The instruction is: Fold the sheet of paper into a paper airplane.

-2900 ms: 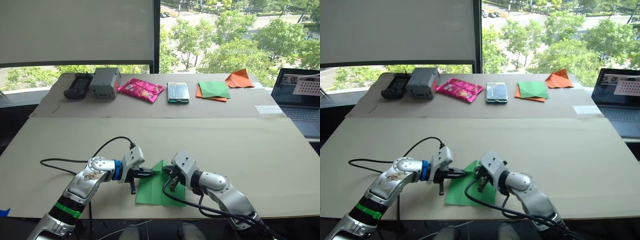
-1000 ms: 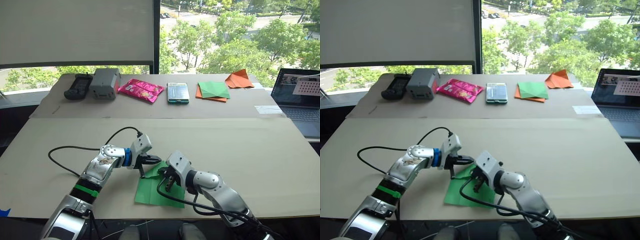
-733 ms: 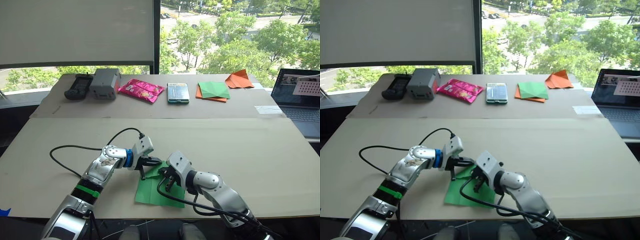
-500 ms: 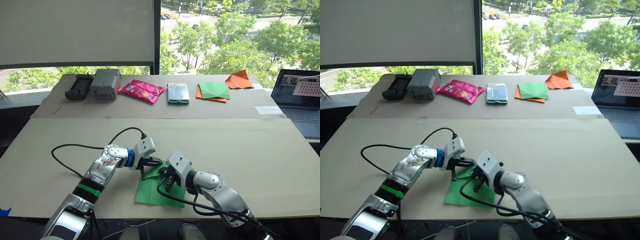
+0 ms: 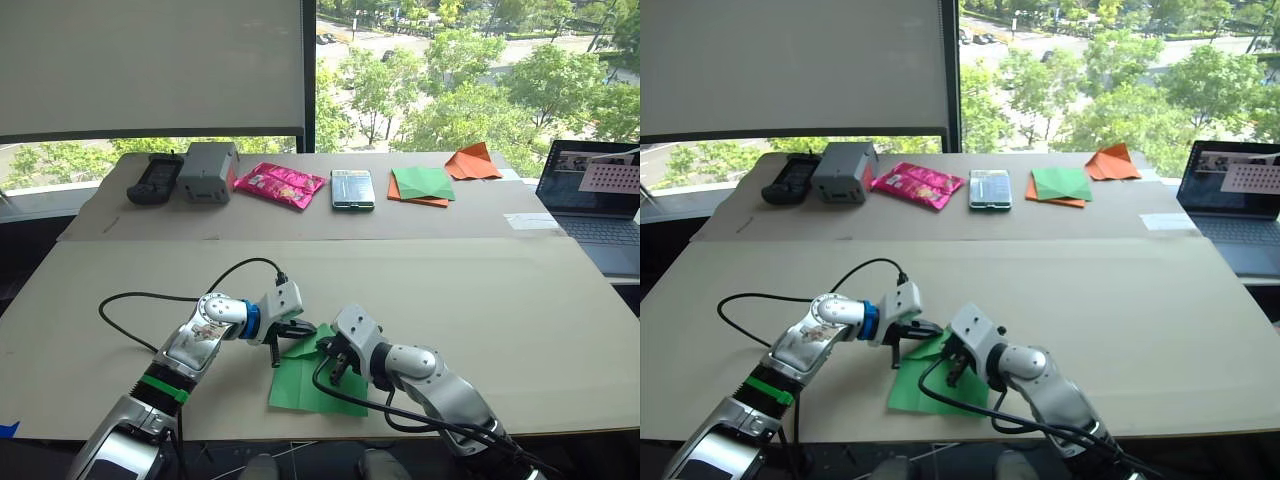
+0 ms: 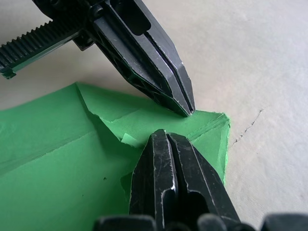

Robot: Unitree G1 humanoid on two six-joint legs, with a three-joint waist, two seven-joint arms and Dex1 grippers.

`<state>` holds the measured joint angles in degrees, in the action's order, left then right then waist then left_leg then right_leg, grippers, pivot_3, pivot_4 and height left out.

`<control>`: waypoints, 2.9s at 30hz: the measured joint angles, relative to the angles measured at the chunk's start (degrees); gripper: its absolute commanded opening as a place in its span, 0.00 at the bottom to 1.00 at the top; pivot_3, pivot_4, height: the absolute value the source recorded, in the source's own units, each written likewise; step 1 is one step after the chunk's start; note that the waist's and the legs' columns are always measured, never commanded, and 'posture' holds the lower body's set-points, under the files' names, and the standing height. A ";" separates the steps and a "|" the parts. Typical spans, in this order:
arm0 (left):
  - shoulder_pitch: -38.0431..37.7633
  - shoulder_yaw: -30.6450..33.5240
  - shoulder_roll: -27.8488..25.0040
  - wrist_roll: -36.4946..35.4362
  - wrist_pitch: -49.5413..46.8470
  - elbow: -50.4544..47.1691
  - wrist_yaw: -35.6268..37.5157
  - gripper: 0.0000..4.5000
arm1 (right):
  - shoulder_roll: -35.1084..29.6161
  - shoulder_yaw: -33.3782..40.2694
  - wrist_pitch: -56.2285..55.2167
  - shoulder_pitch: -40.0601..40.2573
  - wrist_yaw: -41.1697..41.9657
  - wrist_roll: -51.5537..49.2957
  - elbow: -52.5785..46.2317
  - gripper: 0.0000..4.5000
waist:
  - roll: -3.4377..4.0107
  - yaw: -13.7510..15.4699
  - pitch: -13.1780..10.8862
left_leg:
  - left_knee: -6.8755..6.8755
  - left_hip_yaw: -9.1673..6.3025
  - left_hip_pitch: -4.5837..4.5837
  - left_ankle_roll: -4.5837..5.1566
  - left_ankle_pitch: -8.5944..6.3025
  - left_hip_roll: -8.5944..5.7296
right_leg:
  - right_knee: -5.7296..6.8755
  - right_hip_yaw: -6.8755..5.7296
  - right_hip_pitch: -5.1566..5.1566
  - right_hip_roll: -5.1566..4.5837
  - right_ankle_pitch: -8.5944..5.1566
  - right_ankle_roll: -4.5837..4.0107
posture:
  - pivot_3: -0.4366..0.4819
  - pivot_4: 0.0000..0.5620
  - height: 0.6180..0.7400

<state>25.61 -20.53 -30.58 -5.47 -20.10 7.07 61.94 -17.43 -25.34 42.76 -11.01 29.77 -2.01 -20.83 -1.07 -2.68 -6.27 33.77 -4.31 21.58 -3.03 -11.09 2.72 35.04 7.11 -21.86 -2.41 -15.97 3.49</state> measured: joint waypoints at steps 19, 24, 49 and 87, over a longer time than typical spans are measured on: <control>-9.00 3.44 -7.92 -2.02 -3.59 -10.88 0.49 0.00 | 0.02 -0.72 0.00 -0.97 0.12 -0.52 0.81 0.00 | 0.01 -0.54 0.02 | -0.17 0.00 -0.13 -0.01 -0.01 0.05 | 0.00 0.01 -0.04 0.00 -0.05 -0.10 | 0.48 0.27 0.97; -11.17 4.24 -9.96 -3.06 -4.26 -13.09 0.79 0.00 | 0.02 -0.77 0.00 -1.10 0.12 -0.55 0.93 0.00 | 0.03 -0.82 0.01 | -0.29 0.02 -0.18 -0.01 -0.01 0.06 | -0.01 0.01 -0.05 -0.01 -0.07 -0.12 | 0.48 0.27 0.97; -13.46 8.24 -14.46 -8.03 -9.83 -17.06 1.88 0.00 | 0.20 -0.78 -0.15 -1.74 0.10 -1.09 1.47 0.00 | -0.18 -1.24 -0.29 | -0.76 0.04 -0.32 -0.01 -0.01 0.07 | -0.01 0.02 -0.28 -0.02 -0.12 -0.21 | 0.48 0.27 0.97; -5.66 2.61 -5.46 -3.66 -3.57 -7.71 1.49 0.00 | 0.04 -0.74 -0.20 -1.46 -0.46 -1.04 1.19 0.00 | -0.23 -1.10 -0.22 | -0.67 0.00 -0.34 0.00 0.00 0.02 | 0.00 0.04 -0.12 0.03 -0.06 -0.15 | 0.48 0.27 0.97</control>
<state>19.95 -17.93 -36.04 -9.13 -23.67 -0.64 63.43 -17.39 -26.08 42.55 -12.47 29.32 -3.05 -19.64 -1.30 -3.79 -6.49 33.10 -4.30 21.25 -3.03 -11.09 2.75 35.04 7.15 -21.98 -2.38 -16.03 3.35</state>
